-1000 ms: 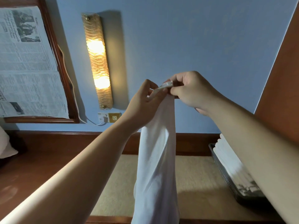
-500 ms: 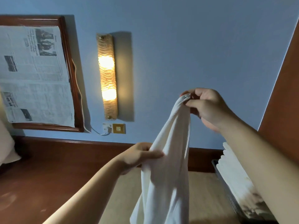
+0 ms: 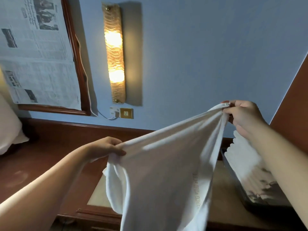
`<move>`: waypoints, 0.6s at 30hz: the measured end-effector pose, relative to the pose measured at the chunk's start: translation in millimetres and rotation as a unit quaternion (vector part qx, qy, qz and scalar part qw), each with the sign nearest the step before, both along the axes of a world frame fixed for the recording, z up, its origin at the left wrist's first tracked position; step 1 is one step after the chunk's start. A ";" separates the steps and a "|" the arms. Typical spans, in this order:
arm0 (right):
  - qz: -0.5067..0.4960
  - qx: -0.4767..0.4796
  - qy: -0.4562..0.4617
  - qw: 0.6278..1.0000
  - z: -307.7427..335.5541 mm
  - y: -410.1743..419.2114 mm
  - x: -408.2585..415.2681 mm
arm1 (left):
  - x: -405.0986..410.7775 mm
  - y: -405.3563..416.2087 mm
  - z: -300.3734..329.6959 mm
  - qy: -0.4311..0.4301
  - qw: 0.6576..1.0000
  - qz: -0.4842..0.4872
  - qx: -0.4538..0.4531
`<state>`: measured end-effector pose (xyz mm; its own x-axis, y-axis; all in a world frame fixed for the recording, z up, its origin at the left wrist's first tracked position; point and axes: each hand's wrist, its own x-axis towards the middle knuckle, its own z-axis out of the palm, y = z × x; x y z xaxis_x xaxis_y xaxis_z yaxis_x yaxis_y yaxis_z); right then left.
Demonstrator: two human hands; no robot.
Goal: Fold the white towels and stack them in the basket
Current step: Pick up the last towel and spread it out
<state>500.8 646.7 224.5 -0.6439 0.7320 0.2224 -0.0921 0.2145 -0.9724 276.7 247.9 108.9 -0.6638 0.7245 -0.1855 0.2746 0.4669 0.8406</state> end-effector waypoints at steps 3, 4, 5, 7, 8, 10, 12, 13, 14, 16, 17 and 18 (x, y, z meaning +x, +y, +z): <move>0.028 0.024 -0.040 0.999 -12.0 -10.5 -5.6 | -9.4 -13.4 -6.5 0.181 0.975 0.077 -0.107; 0.039 0.029 -0.046 0.998 -15.9 -17.3 -9.0 | -9.6 -10.0 -2.8 0.242 0.957 0.110 -0.117; 0.054 0.029 -0.049 0.997 -18.5 -24.7 -13.8 | -6.5 -3.5 3.3 0.283 0.942 0.126 -0.131; 0.099 0.024 -0.048 0.994 -20.8 -38.5 -22.7 | 6.3 15.5 13.6 0.299 0.930 0.102 -0.187; 0.127 0.028 -0.049 0.990 -20.3 -45.6 -26.7 | 15.7 24.4 16.9 0.286 0.935 0.079 -0.196; 0.175 0.050 -0.057 0.982 -16.7 -60.8 -32.8 | 38.3 45.6 24.8 0.248 0.961 0.032 -0.115; 0.217 0.081 -0.065 0.971 -13.5 -80.6 -37.2 | 65.2 67.9 37.5 0.227 0.973 -0.005 0.029; 0.233 0.100 -0.067 0.965 -13.9 -89.6 -39.7 | 77.1 79.6 44.8 0.220 0.971 -0.009 0.097; 0.244 0.121 -0.068 0.960 -14.2 -97.3 -42.0 | 86.9 89.8 52.3 0.208 0.966 -0.004 0.152; 0.254 0.149 -0.065 0.953 -15.7 -106.9 -44.6 | 96.8 105.1 65.4 0.179 0.960 0.016 0.216; 0.254 0.150 -0.059 0.954 -16.3 -109.8 -44.2 | 97.8 109.3 69.9 0.172 0.958 0.029 0.229; 0.249 0.146 -0.051 0.956 -17.0 -111.4 -43.1 | 98.5 110.7 73.9 0.168 0.957 0.039 0.232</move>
